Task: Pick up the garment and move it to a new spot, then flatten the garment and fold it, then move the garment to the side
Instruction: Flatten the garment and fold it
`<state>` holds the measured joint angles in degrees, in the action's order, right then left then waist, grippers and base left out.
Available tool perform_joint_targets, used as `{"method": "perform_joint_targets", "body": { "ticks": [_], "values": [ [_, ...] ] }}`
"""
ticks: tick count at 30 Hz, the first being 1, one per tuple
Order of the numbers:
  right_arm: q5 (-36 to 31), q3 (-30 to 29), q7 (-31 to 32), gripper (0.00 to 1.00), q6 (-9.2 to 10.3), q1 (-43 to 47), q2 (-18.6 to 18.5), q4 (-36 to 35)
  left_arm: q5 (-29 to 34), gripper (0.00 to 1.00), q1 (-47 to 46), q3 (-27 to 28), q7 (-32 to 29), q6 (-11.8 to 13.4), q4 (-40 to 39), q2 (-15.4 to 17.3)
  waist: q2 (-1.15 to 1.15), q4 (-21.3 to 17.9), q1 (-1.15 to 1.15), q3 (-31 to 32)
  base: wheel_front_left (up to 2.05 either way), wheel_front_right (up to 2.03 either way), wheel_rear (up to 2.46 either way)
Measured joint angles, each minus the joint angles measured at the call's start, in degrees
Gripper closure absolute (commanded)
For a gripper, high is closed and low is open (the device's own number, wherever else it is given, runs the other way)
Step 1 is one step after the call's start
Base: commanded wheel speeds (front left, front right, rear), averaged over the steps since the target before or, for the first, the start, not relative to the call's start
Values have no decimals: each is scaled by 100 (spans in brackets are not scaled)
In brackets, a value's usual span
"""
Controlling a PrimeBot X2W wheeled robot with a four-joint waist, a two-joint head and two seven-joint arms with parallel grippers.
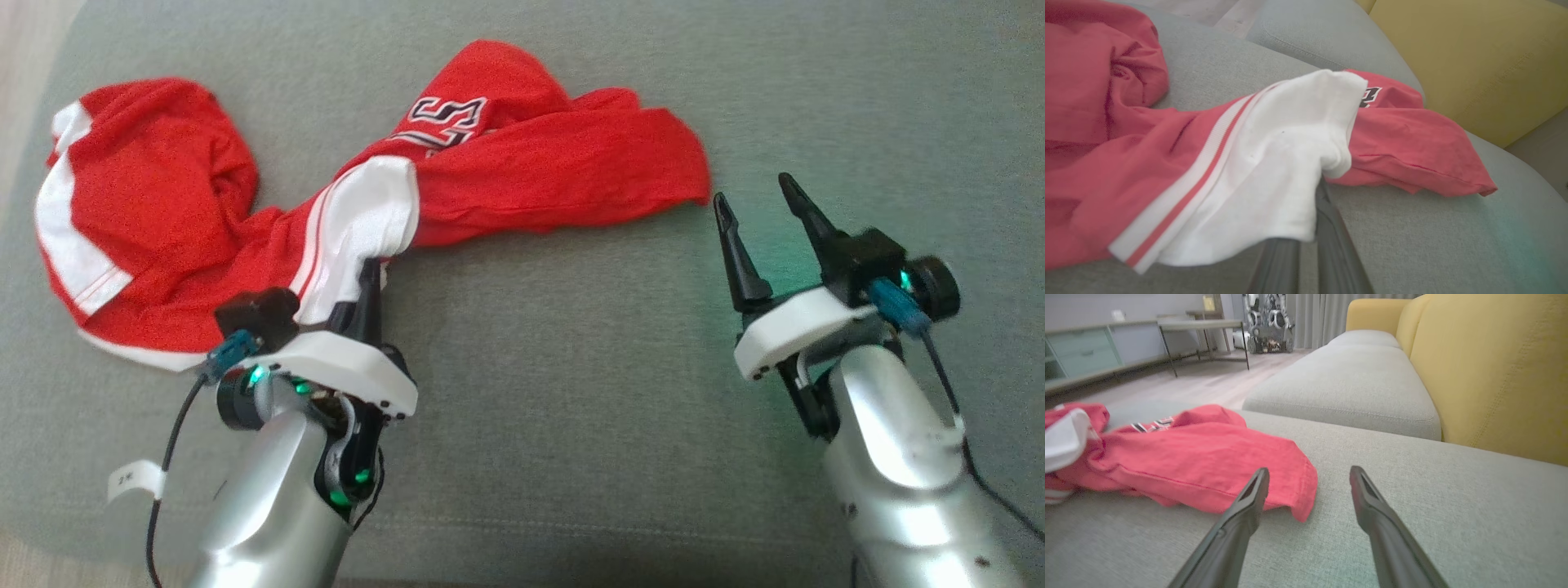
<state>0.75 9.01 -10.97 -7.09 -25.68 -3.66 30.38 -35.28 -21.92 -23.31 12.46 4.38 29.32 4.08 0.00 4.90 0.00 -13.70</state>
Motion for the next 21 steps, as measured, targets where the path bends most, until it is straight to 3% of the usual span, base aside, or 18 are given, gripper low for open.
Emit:
{"method": "perform_joint_targets", "body": {
  "ticks": [7,21],
  "values": [
    [-994,-230,49,0,0,-545,-177,911,42,100,1,-157,-68,68,-533,-29,0,334,0,-262,0,0,0],
    [-1833,-420,-151,0,0,-955,-196,1657,41,100,11,-249,-135,168,-864,-37,0,443,0,-480,0,0,0]
  ]
}}
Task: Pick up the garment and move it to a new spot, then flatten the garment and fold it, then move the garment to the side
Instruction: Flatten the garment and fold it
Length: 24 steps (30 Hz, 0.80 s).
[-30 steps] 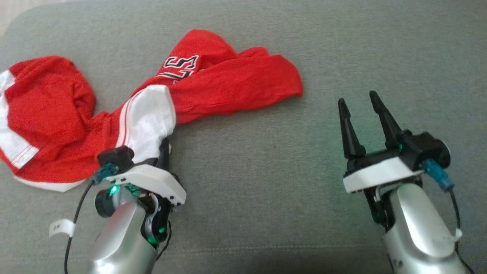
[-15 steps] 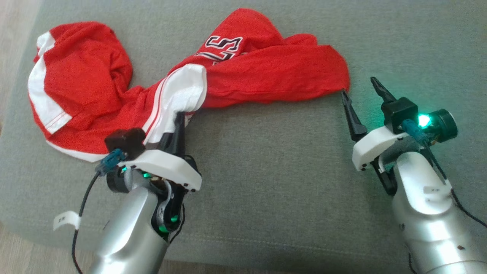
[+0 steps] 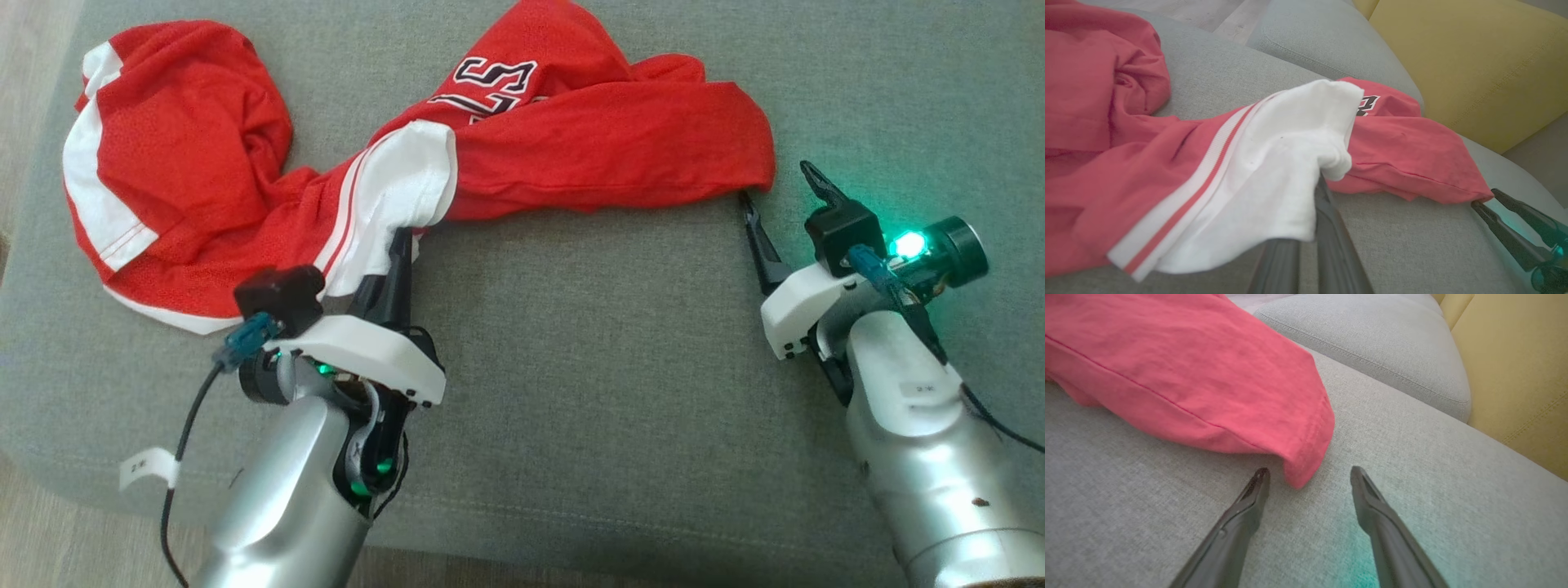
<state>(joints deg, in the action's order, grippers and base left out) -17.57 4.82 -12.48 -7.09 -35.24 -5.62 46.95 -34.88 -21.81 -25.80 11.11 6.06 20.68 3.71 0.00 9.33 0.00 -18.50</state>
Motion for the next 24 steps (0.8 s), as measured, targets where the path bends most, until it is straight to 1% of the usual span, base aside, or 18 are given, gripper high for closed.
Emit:
{"method": "perform_joint_targets", "body": {
  "ticks": [12,13,14,15,16,24],
  "values": [
    [-346,-185,-149,0,0,-130,103,204,-1,100,1,-86,-51,4,-15,2,0,38,0,-26,0,0,0],
    [-366,-189,-153,12,0,-155,113,222,-1,100,1,-89,-51,4,-15,2,0,39,0,-24,0,0,0],
    [-368,-192,-168,37,0,-181,119,229,-1,100,1,-93,-51,4,-14,2,0,40,0,-22,0,0,0],
    [-368,-211,-174,58,0,-210,120,237,-1,100,1,-98,-51,4,-13,2,0,41,0,-22,0,0,0],
    [-368,-223,-174,100,0,-218,120,257,-1,100,1,-100,-51,4,-12,3,0,41,0,-22,0,0,0],
    [-466,-286,-174,100,0,-223,123,255,-18,100,0,-99,-49,5,-7,25,0,28,0,59,0,0,0]
  ]
}}
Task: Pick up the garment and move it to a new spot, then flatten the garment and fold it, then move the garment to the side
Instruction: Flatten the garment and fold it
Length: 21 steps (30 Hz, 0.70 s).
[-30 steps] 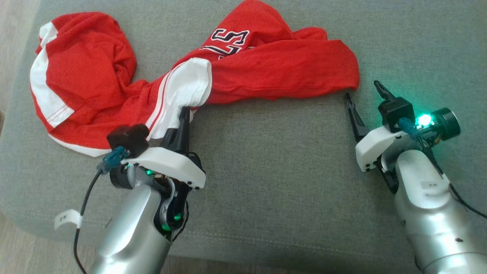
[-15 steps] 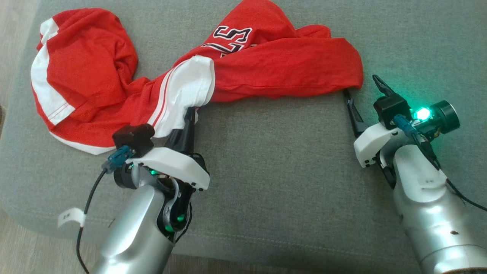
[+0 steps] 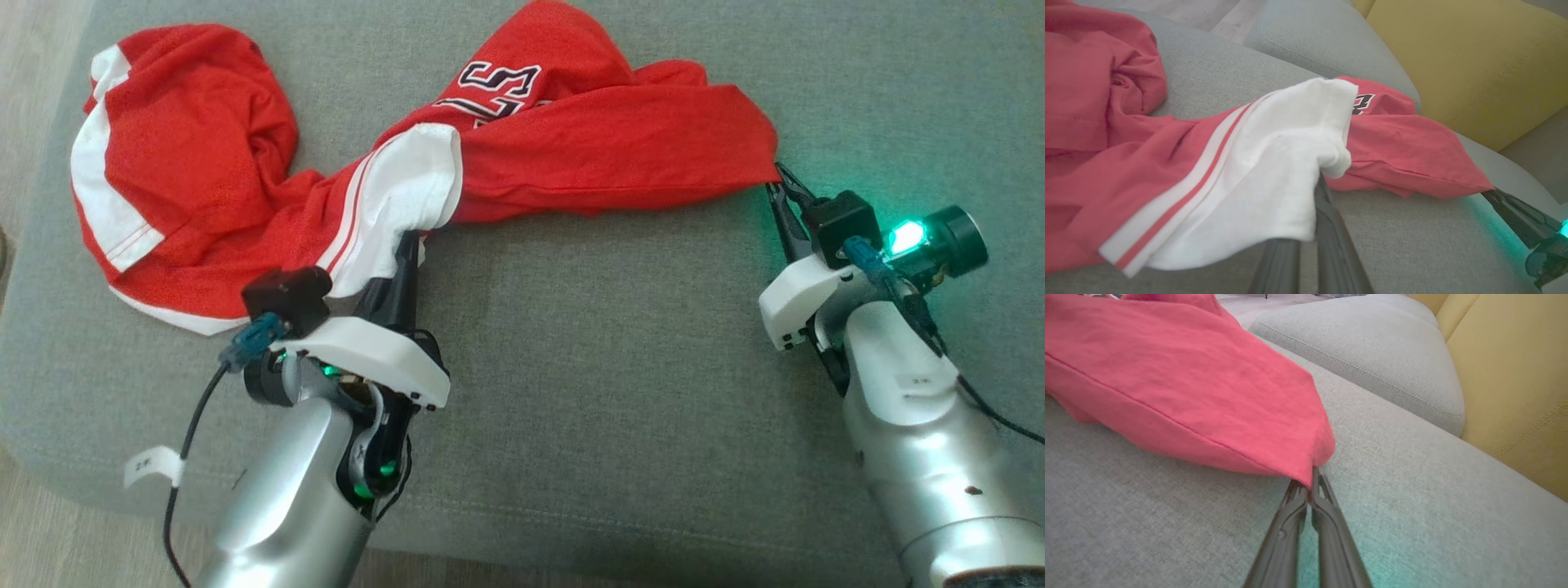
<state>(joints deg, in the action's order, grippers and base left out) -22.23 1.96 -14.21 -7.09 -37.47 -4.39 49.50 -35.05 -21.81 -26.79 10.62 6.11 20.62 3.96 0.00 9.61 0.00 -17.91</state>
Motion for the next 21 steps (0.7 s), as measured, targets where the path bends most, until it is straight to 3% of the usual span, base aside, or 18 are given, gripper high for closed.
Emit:
{"method": "perform_joint_targets", "body": {
  "ticks": [6,17,21],
  "values": [
    [-124,27,-1,100,-1,15,-133,-171,-42,100,2,1,-3,-7,-90,92,0,-61,0,212,0,0,0],
    [154,654,10,100,-1,-163,-1117,-437,77,100,14,182,-430,3,-982,948,0,-376,0,1151,0,0,0],
    [338,1001,201,100,-1,-422,-1413,-788,77,100,-83,188,-735,52,-1491,1093,0,-531,0,1563,0,0,0]
  ]
}}
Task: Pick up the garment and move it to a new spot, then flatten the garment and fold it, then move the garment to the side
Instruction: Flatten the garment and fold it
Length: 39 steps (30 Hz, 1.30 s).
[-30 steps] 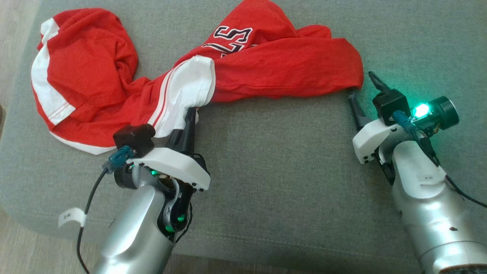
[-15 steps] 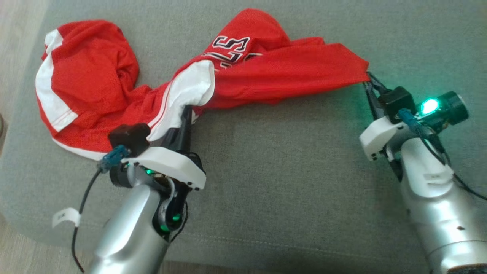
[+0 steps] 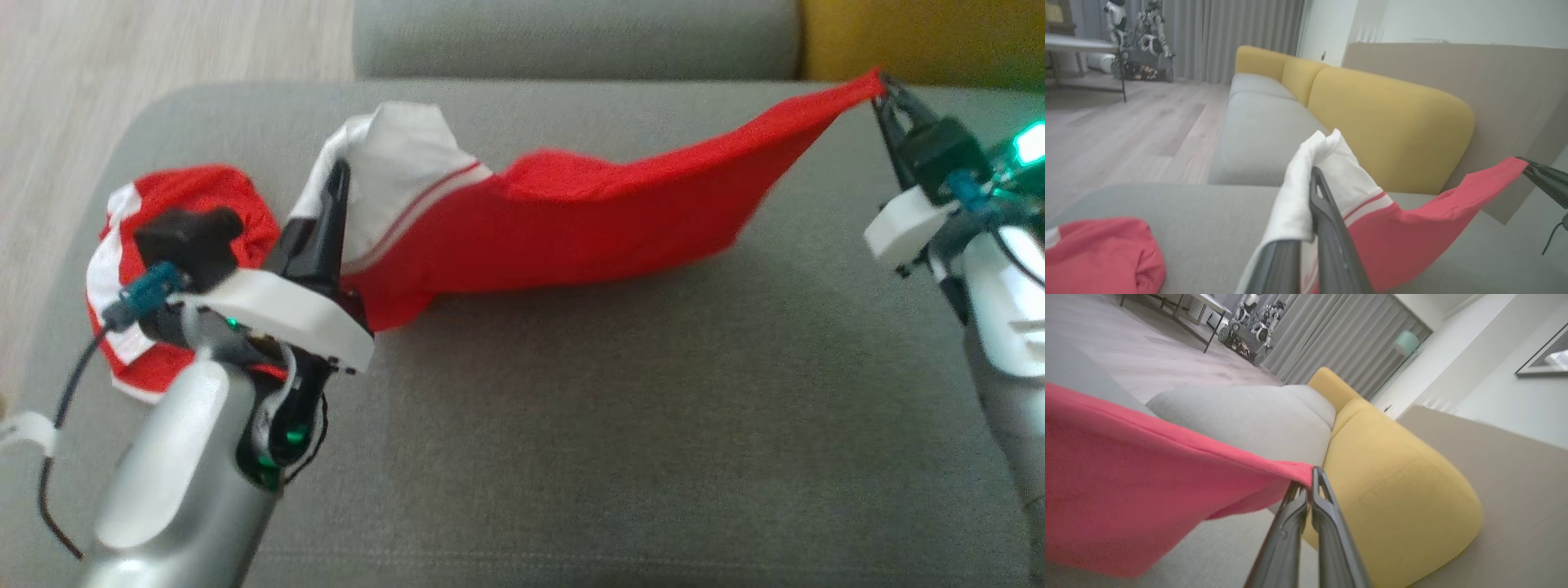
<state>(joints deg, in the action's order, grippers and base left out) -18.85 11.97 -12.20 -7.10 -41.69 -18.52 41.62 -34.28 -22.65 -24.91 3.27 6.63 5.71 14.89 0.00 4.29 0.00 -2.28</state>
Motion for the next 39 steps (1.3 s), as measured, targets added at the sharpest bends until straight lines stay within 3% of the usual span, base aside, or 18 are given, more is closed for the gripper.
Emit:
{"method": "perform_joint_targets", "body": {
  "ticks": [6,18,23,27,31,34,39],
  "values": [
    [337,283,458,100,0,-107,-466,-754,0,100,-121,127,-281,133,-765,200,0,-273,0,376,0,0,0],
    [1678,647,2512,100,-1,556,-2147,-3485,-178,100,128,431,-970,550,-2471,598,0,-803,0,583,0,0,0],
    [2199,666,3015,100,-1,530,-2468,-4038,-259,100,-378,478,-1363,487,-2406,756,0,-848,0,324,0,0,0],
    [2549,1033,3147,100,-1,-174,-2495,-3950,-242,100,-1626,458,-1537,254,-1739,732,0,-857,0,-109,0,0,0],
    [2746,1451,3037,100,-1,-1723,-2416,-3340,21,100,-3435,450,-1466,-14,-693,576,0,-861,0,-753,0,0,0],
    [2776,1492,2659,100,-1,-2871,-2108,-2565,276,100,-4633,441,-1163,-120,141,374,0,-867,-1,-1272,0,0,0],
    [2318,884,1549,100,-1,-4022,-1350,-1090,715,100,-5998,533,-102,-215,1582,118,1,-865,-3,-2016,0,0,0]
  ]
}}
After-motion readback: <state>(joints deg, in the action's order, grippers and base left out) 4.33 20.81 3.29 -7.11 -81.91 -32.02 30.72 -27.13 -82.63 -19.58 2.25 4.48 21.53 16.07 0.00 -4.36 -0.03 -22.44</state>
